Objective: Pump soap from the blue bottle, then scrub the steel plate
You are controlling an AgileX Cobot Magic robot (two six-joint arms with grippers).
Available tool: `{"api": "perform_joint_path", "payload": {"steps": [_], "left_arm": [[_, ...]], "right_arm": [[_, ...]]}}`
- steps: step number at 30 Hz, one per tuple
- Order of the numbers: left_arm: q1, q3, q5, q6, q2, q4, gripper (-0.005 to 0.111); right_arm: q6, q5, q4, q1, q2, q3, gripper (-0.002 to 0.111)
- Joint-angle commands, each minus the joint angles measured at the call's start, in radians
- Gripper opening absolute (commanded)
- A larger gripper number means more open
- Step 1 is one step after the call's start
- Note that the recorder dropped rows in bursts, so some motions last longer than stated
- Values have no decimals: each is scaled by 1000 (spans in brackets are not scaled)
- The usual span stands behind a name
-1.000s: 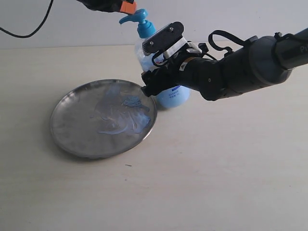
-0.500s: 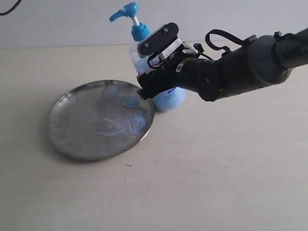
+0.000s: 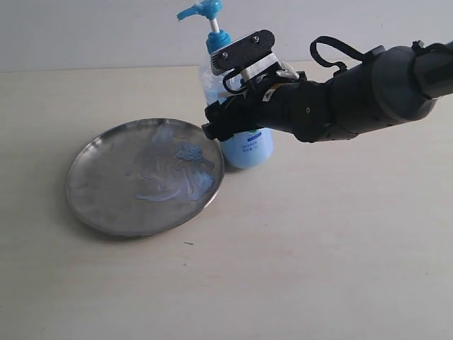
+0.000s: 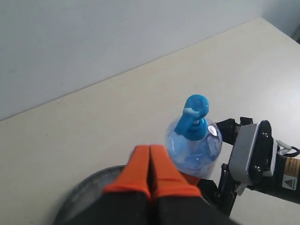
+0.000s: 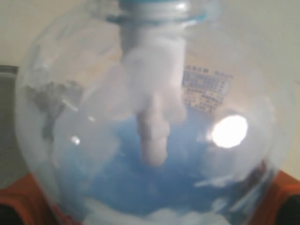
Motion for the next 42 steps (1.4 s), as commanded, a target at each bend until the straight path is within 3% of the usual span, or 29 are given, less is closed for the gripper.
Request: {"api": "perform_joint_path", "payload": {"steps": [1, 9, 22, 28, 37, 42], "left_arm": [[2, 91, -104, 4, -68, -8, 0], [2, 222, -215, 4, -152, -8, 0], [2, 328, -289, 6, -252, -13, 0], [2, 365, -309, 6, -285, -13, 0], [2, 372, -307, 6, -318, -17, 0], [2, 372, -301, 6, -324, -20, 0]], "right_arm": [[18, -26, 36, 2, -19, -2, 0], [86, -22, 40, 2, -19, -2, 0], [96, -9, 96, -26, -19, 2, 0], [148, -117, 85, -51, -20, 81, 0], [527, -239, -315, -55, -20, 130, 0], [518, -247, -315, -55, -20, 130, 0]]}}
